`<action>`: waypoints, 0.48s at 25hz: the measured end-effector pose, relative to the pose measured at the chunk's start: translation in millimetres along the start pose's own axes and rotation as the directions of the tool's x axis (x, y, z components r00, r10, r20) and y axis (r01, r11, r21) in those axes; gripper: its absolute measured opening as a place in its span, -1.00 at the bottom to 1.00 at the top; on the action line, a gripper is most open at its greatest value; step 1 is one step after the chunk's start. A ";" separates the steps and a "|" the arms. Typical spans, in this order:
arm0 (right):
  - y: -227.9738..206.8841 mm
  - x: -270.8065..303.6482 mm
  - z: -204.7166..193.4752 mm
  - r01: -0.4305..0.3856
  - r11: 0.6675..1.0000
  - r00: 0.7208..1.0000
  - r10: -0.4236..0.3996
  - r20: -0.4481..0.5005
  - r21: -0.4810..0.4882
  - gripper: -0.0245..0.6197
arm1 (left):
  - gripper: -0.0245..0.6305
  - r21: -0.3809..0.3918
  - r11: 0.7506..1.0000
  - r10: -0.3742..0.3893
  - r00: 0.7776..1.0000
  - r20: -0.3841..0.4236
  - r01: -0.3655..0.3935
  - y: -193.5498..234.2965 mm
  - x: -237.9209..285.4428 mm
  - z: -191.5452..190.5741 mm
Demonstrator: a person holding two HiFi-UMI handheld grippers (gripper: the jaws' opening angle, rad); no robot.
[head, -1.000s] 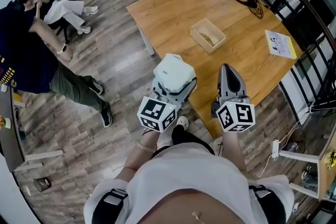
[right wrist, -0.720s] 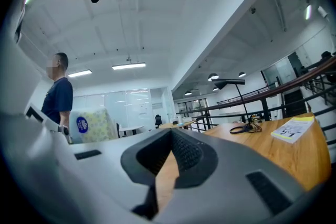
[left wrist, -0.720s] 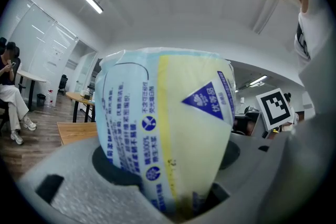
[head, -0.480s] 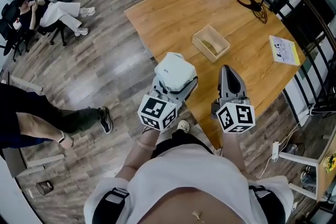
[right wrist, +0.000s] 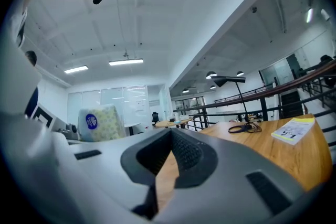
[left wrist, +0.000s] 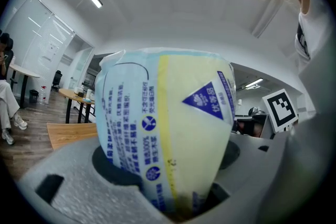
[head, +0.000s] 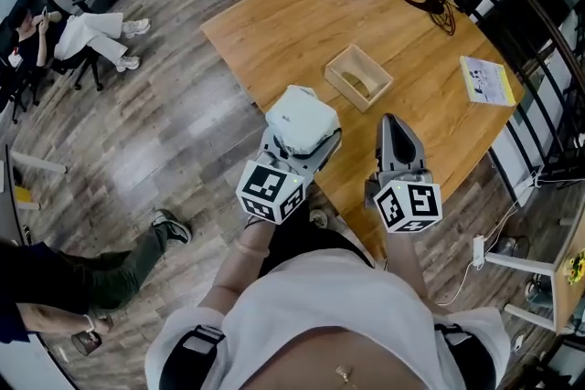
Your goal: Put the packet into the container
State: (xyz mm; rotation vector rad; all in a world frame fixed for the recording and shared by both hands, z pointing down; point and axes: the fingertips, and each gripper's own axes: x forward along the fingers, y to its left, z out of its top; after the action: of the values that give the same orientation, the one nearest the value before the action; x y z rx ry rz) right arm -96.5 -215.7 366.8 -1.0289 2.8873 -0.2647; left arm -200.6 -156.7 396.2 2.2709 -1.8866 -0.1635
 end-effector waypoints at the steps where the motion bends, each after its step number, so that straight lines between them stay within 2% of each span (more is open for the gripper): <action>1: -1.5 1.7 1.5 0.009 1.000 1.000 -0.009 0.003 -0.001 -0.89 | 0.10 0.002 1.000 -0.010 1.000 -0.003 0.010 1.3 3.3 1.3; 12: -32.2 21.0 17.7 0.101 0.995 0.994 -0.101 0.032 0.008 -0.89 | 0.10 0.061 0.994 -0.085 0.996 -0.031 0.087 14.1 41.7 19.8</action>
State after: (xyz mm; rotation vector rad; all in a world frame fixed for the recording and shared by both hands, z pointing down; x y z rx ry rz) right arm -90.6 -256.0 355.2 -1.1694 2.8080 -0.2594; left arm -210.3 -201.6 381.2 2.3838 -1.8052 -0.0852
